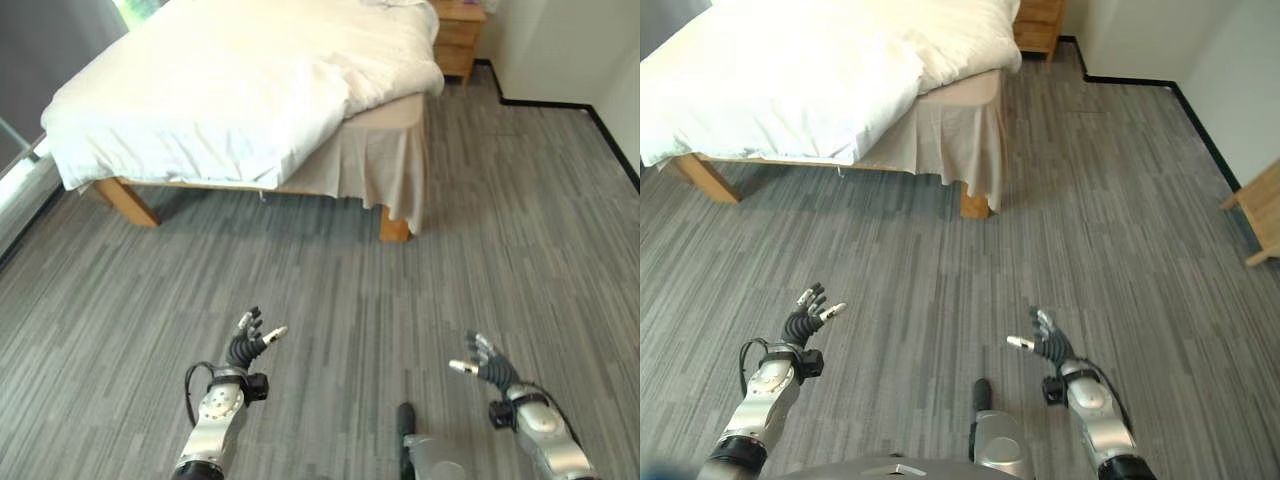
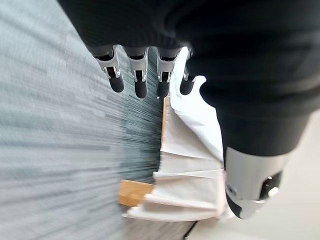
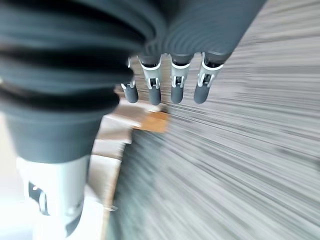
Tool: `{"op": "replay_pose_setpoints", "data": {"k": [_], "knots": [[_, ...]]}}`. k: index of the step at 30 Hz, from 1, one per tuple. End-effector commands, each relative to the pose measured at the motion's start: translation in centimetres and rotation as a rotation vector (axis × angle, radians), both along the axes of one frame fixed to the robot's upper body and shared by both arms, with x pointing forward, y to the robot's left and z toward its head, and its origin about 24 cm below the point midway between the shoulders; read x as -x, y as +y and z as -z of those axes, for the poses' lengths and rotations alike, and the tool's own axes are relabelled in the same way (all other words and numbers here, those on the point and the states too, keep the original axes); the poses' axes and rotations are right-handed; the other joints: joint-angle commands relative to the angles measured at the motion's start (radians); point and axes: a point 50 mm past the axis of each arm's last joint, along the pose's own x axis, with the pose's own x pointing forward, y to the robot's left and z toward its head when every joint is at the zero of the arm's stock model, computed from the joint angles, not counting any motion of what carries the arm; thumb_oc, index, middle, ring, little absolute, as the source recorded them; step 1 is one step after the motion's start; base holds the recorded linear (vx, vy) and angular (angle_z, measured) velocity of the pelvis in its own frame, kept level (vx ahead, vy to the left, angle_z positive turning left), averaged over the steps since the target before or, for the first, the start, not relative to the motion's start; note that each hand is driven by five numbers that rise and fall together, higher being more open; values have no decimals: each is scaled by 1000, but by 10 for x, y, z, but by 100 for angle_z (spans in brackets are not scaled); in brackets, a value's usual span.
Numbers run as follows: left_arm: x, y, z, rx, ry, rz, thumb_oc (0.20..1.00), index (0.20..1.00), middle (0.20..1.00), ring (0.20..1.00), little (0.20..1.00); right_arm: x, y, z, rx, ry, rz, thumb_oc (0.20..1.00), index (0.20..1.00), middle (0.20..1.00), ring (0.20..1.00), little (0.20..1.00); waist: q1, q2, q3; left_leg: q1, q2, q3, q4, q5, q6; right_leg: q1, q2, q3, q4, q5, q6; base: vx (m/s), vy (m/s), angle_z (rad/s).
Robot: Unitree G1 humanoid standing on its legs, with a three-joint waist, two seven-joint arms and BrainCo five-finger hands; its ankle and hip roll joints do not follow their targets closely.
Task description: Making the bed.
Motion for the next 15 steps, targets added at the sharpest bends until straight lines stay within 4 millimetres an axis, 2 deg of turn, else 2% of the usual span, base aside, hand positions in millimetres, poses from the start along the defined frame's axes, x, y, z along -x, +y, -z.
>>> {"op": "replay_pose_setpoints", "data": {"k": [1, 2, 3, 4, 5, 6, 7, 8, 9, 10, 11, 13, 14, 15], "knots": [[-23, 1, -33, 32, -166, 26, 1000, 1000, 1000, 1000, 1000, -1, -9, -13, 21, -63, -2, 1000, 1000, 1000, 1000, 1000, 3, -27, 25, 123, 82, 129, -40, 160, -1, 59, -6, 25, -163, 126, 24, 365, -304, -22], [-24, 0, -32, 51, -163, 20, 1000, 1000, 1000, 1000, 1000, -3, -12, -15, 52, -67, -2, 1000, 1000, 1000, 1000, 1000, 11, -21, 32, 80, 118, 166, -45, 163, -10, 88, 5, 23, -172, 108, 17, 383, -204, -13], [-26, -2, -32, 72, -171, 20, 1000, 1000, 1000, 1000, 1000, -3, -19, -20, 84, -85, 18, 1000, 1000, 1000, 1000, 1000, 18, -22, 32, 21, 139, 214, -126, 155, -13, 121, 3, 15, -172, 85, 15, 407, -126, 12], [-26, -3, -33, 84, -180, 24, 1000, 1000, 1000, 1000, 1000, -4, -22, -24, 76, -105, 40, 1000, 1000, 1000, 1000, 1000, 28, -20, 37, 2, 123, 217, -190, 146, -16, 147, -2, 18, -173, 76, 22, 434, -48, 11], [-26, -3, -34, 87, -186, 25, 1000, 1000, 1000, 1000, 1000, -2, -27, -28, 42, -135, 82, 1000, 1000, 1000, 1000, 1000, 32, -18, 31, -22, 86, 212, -276, 150, -15, 160, -3, 23, -177, 62, 25, 372, -2, 6], [-24, -4, -33, 89, -184, 27, 1000, 1000, 1000, 1000, 1000, 0, -27, -29, 30, -141, 85, 1000, 1000, 1000, 1000, 1000, 38, -15, 33, -39, 66, 201, -310, 150, -18, 175, 1, 27, -178, 53, 28, 396, -3, -2], [-23, -3, -32, 89, -182, 29, 1000, 1000, 1000, 1000, 1000, 2, -28, -29, 22, -145, 93, 1000, 1000, 1000, 1000, 1000, 46, -12, 26, -62, 24, 201, -396, 157, -8, 190, 4, 26, -182, 39, 30, 520, -24, 0], [-20, -3, -31, 91, -182, 38, 1000, 1000, 1000, 1000, 1000, 4, -26, -29, 25, -146, 80, 1000, 1000, 1000, 1000, 1000, 71, -5, 21, -90, -59, 196, -528, 150, 12, 237, 23, 38, -190, 20, 38, 424, -25, 8], [-20, -3, -31, 91, -182, 38, 1000, 1000, 1000, 1000, 1000, 4, -26, -29, 25, -146, 80, 1000, 1000, 1000, 1000, 1000, 71, -6, 19, -89, -60, 197, -535, 156, 13, 235, 22, 39, -191, 21, 38, 470, -28, 23], [-18, -1, -31, 82, -180, 46, 1000, 1000, 1000, 1000, 1000, 4, -25, -29, 27, -149, 73, 1000, 1000, 1000, 1000, 1000, 85, 5, 11, -87, -100, 203, -633, 163, 16, 261, 43, 45, -200, 5, 43, 340, -21, -4], [-14, -2, -30, 88, -176, 57, 1000, 1000, 1000, 1000, 1000, 3, -23, -32, 26, -159, 58, 1000, 1000, 1000, 1000, 1000, 100, 10, 2, -90, -120, 210, -683, 184, 14, 282, 55, 57, -207, 0, 44, 647, -44, -15], [-7, 1, -28, 87, -158, 94, 1000, 1000, 1000, 1000, 1000, 1, -17, -33, 20, -164, 19, 1000, 1000, 1000, 1000, 1000, 121, 18, -22, -78, -131, 276, -708, 214, 17, 334, 75, 74, -212, -27, 44, 536, -33, -41], [-7, 1, -28, 86, -158, 94, 1000, 1000, 1000, 1000, 1000, 1, -17, -32, 19, -163, 19, 1000, 1000, 1000, 1000, 1000, 123, 17, -21, -77, -130, 279, -708, 213, 17, 334, 74, 77, -212, -28, 44, 314, 9, -49], [-4, 2, -27, 97, -154, 107, 1000, 1000, 1000, 1000, 1000, -1, -13, -34, 23, -165, -10, 1000, 1000, 1000, 1000, 1000, 127, 17, -38, -59, -133, 297, -722, 184, 38, 346, 73, 84, -209, -47, 49, 333, 54, -43]]}}
